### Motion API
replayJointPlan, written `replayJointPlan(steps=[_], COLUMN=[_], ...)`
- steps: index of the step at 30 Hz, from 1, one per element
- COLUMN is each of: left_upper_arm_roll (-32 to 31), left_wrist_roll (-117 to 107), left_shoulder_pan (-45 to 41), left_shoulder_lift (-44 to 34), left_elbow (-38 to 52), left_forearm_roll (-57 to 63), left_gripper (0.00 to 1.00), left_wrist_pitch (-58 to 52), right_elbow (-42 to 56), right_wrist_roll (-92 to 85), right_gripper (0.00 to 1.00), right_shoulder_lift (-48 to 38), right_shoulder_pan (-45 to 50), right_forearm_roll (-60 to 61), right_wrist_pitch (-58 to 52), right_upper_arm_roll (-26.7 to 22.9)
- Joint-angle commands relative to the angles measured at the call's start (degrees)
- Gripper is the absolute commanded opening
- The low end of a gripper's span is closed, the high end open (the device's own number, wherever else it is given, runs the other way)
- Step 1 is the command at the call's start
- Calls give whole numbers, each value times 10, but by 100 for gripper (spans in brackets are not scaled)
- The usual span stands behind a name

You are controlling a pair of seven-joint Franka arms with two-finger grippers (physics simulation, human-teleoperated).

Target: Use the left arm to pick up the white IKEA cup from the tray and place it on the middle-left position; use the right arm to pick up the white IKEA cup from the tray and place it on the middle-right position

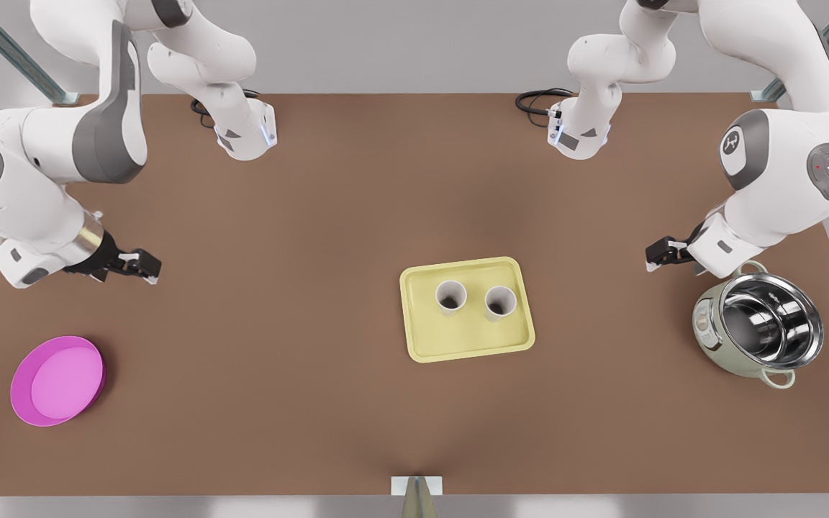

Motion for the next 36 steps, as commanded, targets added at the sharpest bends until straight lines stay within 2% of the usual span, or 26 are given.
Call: replayJointPlan(steps=[1,4,6,8,11,13,15,18,24,32,36], left_upper_arm_roll=[0,1,7,7,6,5,6,3,1,5,4], left_wrist_roll=[3,3,0,6,8,25,25,24,3,-45,-43], left_shoulder_pan=[0,1,12,22,24,28,29,26,2,-2,1], left_shoulder_lift=[-2,-2,1,4,10,11,11,29,43,60,62], left_elbow=[0,-7,1,0,2,3,3,0,13,53,37], left_forearm_roll=[1,5,-10,-14,-17,-19,-20,-19,-17,-27,-9], left_gripper=[100,100,100,100,100,100,100,100,100,100,100], left_wrist_pitch=[-1,-2,-20,-27,-26,-26,-26,-27,-19,-43,-31], right_elbow=[8,8,9,9,11,12,74,86,84,81,77], right_wrist_roll=[-145,-144,-46,-30,267,334,376,388,391,418,422], right_gripper=[100,100,100,100,100,100,100,100,100,100,100], right_shoulder_lift=[6,8,41,79,171,224,282,315,330,369,376], right_shoulder_pan=[0,-2,55,124,247,291,299,322,348,365,374], right_forearm_roll=[-3,-3,-4,-3,-4,-4,-4,-6,-5,-4,-2], right_wrist_pitch=[-13,-13,23,61,189,272,292,353,431,465,462], right_upper_arm_roll=[0,1,21,21,22,26,38,48,48,53,60])
